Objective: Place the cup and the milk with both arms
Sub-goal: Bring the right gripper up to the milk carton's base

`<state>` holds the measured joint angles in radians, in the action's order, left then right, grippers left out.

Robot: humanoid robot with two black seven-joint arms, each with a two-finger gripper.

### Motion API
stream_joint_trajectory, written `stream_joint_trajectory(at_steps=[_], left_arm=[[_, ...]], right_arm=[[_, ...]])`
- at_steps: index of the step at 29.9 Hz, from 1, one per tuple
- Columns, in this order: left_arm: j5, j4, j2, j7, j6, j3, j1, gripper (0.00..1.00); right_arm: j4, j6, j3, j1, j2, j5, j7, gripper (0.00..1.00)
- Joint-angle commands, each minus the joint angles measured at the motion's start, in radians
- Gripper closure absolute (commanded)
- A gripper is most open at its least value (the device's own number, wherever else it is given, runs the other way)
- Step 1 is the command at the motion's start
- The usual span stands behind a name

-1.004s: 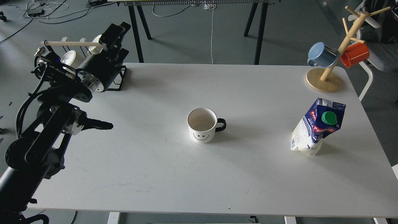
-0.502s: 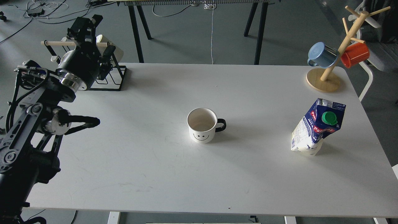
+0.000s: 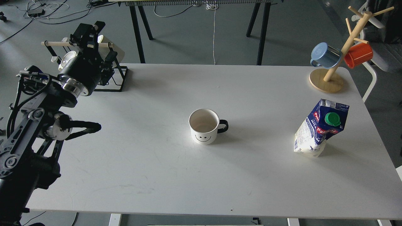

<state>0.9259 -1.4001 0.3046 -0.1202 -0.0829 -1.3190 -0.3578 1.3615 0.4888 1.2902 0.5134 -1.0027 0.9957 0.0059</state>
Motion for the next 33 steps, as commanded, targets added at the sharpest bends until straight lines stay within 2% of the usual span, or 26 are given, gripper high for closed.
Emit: stream_joint_trajectory(at_steps=[1,14,27,33], left_arm=[[0.001,0.0,0.001,-0.001,0.0,0.003,-0.001,0.01],[0.004,-0.007,0.001,-0.001,-0.001,0.014,-0.001,0.01],[0.004,-0.01,-0.007,-0.004,0.0,0.015,-0.003,0.01],[0.004,-0.01,-0.006,-0.004,0.0,0.015,-0.003,0.01]], right_arm=[[0.028,0.0,-0.018,0.059,0.038,-0.022,-0.004,0.01],[0.223,0.0,-0.038,0.074,0.148,-0.258,-0.004,0.01],[0.203,0.0,-0.034,-0.004,0.363,-0.466,-0.003,0.01],[0.18,0.0,-0.029,-0.045,0.44,-0.49,0.0,0.01]])
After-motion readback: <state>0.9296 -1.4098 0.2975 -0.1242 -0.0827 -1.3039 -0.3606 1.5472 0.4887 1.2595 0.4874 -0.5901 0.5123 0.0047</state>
